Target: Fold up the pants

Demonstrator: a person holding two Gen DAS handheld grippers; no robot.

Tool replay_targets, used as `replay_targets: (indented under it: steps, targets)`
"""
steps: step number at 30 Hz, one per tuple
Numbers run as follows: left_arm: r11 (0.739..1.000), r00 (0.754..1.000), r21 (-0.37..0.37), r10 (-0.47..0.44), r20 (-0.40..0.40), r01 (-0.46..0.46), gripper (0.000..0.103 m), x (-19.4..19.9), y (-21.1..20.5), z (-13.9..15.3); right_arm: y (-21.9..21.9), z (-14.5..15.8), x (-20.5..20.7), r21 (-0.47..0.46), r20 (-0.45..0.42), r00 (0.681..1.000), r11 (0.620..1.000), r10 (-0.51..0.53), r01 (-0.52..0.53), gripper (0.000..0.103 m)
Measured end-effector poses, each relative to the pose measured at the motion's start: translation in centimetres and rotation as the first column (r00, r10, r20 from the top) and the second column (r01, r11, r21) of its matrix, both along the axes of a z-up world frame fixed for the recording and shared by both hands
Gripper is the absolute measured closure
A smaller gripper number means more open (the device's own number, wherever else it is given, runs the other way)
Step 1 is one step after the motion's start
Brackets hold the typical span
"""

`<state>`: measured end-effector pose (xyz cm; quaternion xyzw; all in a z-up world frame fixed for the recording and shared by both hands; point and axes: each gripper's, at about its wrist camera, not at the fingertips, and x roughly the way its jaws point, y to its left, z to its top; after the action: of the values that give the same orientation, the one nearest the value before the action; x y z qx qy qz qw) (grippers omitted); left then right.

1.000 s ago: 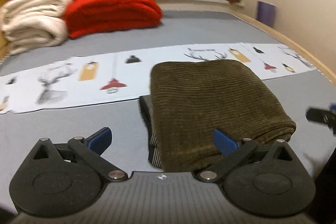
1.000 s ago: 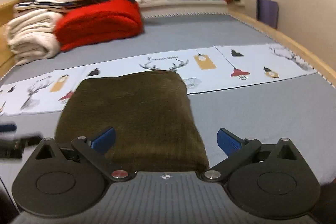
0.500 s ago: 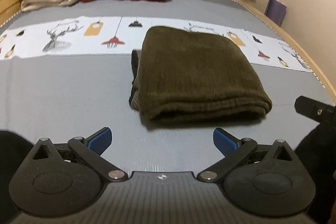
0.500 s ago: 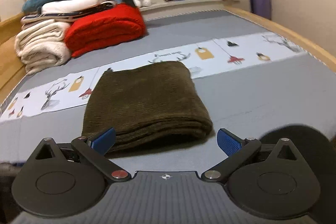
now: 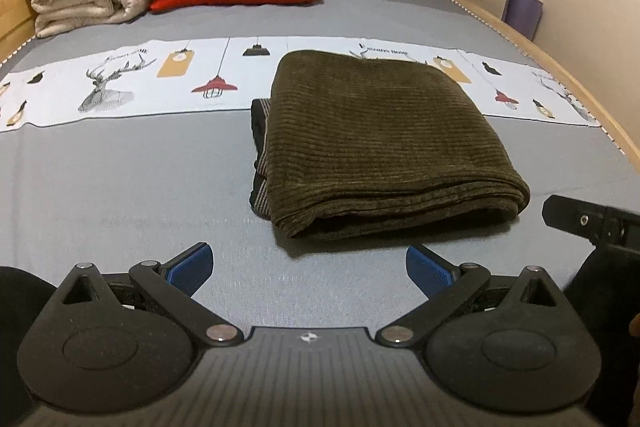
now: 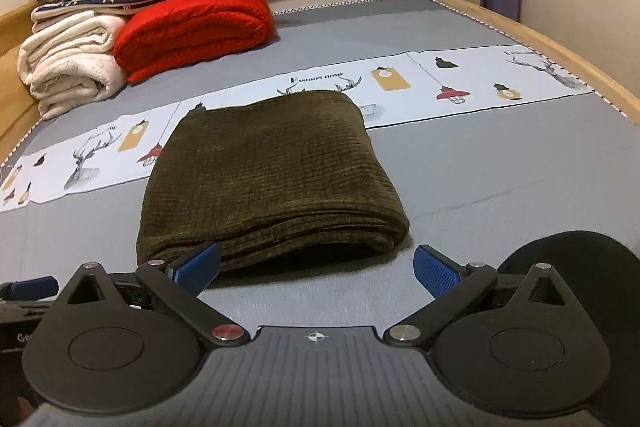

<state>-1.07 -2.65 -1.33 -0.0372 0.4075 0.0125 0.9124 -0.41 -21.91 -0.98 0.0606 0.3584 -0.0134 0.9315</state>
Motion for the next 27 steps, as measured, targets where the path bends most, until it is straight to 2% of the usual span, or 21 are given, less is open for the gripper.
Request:
replay_targets:
  steps: [8,27]
  targets:
    - [1.0,1.0,-0.001,-0.013,-0.013,0.013,0.0,0.12,-0.29,-0.47,-0.53,-0.52,0.35,0.013,-0.031,0.999,1.0,-0.013,0.013,0.001]
    - [1.0,1.0,0.007,-0.024,-0.02,0.024,0.0,0.24,-0.62,-0.92,-0.56,-0.68,0.43,0.025,-0.033,0.999,1.0,-0.004,0.004,0.001]
